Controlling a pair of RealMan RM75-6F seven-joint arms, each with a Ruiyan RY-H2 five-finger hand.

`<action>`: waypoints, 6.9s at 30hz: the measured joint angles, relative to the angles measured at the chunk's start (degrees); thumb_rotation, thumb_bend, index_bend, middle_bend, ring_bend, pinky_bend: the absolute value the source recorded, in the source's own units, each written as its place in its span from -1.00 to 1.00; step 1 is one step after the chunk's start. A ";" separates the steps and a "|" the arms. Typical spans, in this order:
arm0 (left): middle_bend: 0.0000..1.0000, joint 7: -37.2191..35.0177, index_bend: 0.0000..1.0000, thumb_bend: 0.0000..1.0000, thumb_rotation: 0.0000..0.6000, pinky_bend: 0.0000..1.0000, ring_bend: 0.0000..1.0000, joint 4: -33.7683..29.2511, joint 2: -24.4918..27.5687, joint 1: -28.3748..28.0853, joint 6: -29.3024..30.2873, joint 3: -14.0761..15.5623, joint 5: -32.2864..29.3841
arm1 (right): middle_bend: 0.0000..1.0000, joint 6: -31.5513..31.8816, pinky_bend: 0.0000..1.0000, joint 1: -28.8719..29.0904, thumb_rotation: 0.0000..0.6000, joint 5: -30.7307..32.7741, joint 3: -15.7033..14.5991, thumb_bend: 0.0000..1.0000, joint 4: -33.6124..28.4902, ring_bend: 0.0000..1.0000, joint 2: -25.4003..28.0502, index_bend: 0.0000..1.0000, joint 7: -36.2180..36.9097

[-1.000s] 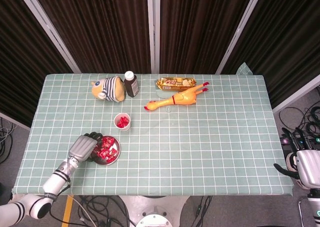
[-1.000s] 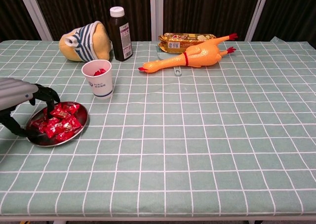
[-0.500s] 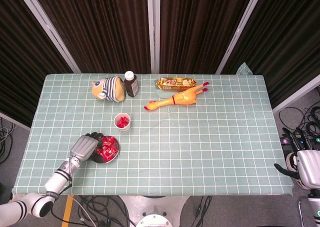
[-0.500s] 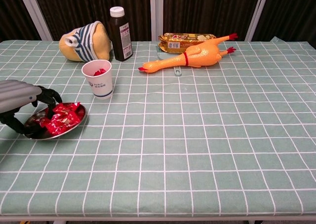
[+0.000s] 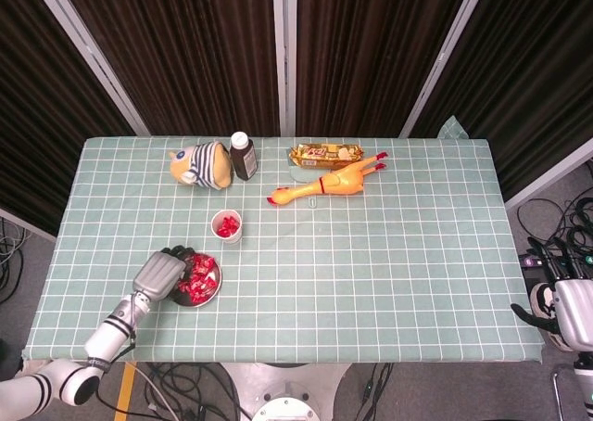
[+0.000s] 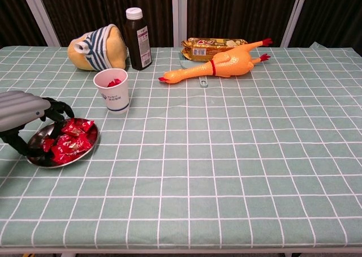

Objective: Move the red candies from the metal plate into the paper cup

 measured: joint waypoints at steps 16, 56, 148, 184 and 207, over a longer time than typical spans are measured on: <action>-0.37 -4.06 0.32 -0.40 1.00 -0.31 -0.57 -5.18 3.73 0.98 6.02 -2.36 2.05 | -0.53 0.30 -0.51 -0.10 1.00 -0.47 -0.04 -0.96 -0.07 -0.91 0.20 -0.84 0.05; -0.38 4.17 -0.22 -0.40 1.00 -0.33 -0.59 -3.67 0.96 -16.79 -7.80 -13.94 -13.95 | -0.53 -1.21 -0.51 0.73 1.00 0.64 0.43 -0.96 2.19 -0.91 -0.22 -0.84 2.65; 1.00 20.28 0.15 -0.43 1.00 1.00 0.99 -2.60 -2.56 -5.93 -1.22 -1.52 -10.76 | -0.52 -3.62 -0.50 2.24 1.00 -2.11 -1.66 -0.97 0.05 -0.91 0.21 -0.84 -0.57; 1.00 18.47 0.29 -0.37 1.00 1.00 0.99 -6.30 -0.40 -5.79 -3.41 -2.66 -14.66 | -0.52 -2.97 -0.50 1.86 1.00 -2.09 -1.86 -0.97 -0.65 -0.91 0.71 -0.84 -0.70; 1.00 11.85 0.27 -0.37 1.00 1.00 0.99 -10.04 6.13 -15.87 -8.32 -14.99 -23.31 | -0.52 -4.03 -0.50 2.46 1.00 -1.32 -1.58 -0.97 0.44 -0.91 0.22 -0.84 0.35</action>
